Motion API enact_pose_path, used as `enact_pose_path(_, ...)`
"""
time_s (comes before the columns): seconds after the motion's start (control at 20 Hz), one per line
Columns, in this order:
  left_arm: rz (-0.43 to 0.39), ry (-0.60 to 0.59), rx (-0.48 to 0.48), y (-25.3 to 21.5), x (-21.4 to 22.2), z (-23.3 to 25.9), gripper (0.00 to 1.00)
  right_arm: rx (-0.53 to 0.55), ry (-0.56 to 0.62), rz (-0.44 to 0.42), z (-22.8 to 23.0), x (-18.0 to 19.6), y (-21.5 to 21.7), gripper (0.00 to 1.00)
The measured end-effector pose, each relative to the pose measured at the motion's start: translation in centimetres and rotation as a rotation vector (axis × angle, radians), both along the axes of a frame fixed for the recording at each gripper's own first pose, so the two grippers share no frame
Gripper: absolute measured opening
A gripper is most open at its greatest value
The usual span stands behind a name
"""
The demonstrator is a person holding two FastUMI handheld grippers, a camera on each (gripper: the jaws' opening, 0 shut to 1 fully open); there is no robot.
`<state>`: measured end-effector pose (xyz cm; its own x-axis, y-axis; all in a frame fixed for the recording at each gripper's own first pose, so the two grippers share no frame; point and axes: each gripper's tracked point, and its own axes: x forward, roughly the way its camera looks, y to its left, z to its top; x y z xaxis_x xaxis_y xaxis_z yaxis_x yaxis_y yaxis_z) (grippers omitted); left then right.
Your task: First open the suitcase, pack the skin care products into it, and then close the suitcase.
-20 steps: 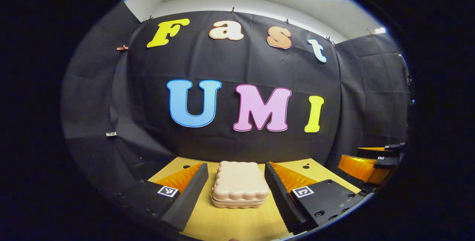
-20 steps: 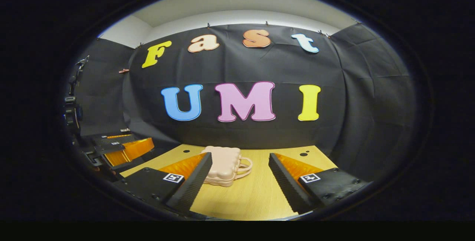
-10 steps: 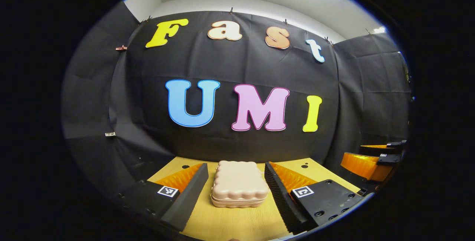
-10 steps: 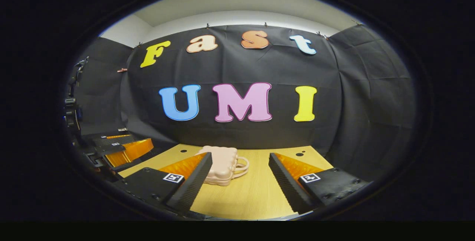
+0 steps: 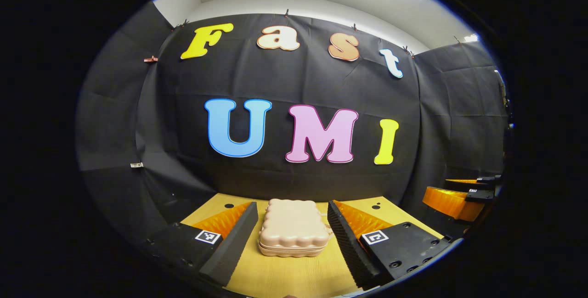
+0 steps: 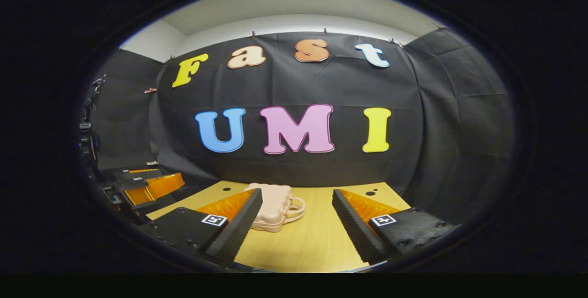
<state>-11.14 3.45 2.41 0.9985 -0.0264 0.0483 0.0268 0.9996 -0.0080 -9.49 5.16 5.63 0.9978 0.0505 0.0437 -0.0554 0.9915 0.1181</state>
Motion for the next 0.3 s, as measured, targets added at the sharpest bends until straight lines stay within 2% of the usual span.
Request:
enact_pose_path(0.2, 0.044, 0.056, -0.046, 0.8, 1.3, -1.3, 0.96, -0.025, 0.092, 0.031, -1.8, 2.4, -1.3, 0.97)
enact_pose_path(0.3, 0.063, 0.063, -0.091, 2.5, 1.5, -1.7, 0.96, -0.030, 0.077, 0.040, -1.2, 3.8, -1.7, 0.97)
